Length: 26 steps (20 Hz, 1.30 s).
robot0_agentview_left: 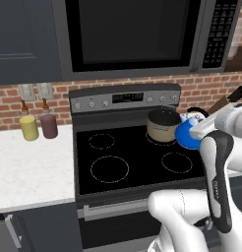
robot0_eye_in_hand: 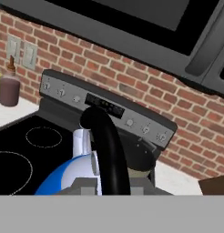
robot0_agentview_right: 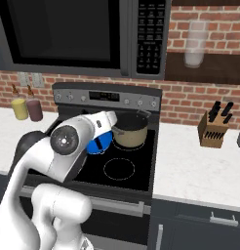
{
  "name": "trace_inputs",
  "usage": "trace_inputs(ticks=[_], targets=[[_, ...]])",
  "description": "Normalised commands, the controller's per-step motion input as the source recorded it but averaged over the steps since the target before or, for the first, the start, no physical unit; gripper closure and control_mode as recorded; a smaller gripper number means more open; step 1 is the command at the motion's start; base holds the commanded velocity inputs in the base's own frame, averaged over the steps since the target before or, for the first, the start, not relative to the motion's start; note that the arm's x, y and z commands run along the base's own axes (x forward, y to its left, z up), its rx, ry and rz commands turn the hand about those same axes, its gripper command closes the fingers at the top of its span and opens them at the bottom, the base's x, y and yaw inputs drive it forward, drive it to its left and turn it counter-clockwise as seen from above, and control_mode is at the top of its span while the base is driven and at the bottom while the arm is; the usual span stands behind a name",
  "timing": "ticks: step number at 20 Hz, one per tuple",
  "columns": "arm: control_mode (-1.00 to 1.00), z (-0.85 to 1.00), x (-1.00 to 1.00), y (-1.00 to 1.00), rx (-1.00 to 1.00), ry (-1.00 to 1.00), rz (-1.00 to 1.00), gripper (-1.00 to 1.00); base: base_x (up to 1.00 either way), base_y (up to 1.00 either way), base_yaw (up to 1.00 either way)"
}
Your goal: Pick the kettle from the counter and place it on a stove burner. Then turn the burner on.
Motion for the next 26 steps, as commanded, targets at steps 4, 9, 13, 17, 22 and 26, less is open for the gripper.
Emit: trace_inputs(ticks=[4,9,13,17,22,26], targets=[[-1.00,0.00,0.00,1.00,-0.08,0.00,0.00,1.00,0.00,0.00,0.00],[-1.00,-0.15,0.10,1.00,-0.05,0.05,0.00,1.00,0.00,0.00,0.00],[-1.00,-0.42,0.16,1.00,-0.01,0.05,0.03,1.00,0.00,0.00,0.00],[-1.00,-0.80,0.01,1.00,0.07,0.00,0.09,1.00,0.00,0.00,0.00],[-1.00,-0.66,0.17,0.79,0.00,-0.08,0.03,1.00,0.00,0.00,0.00],[-1.00,-0.53,0.45,0.48,0.07,-0.03,0.00,1.00,0.00,0.00,0.00]])
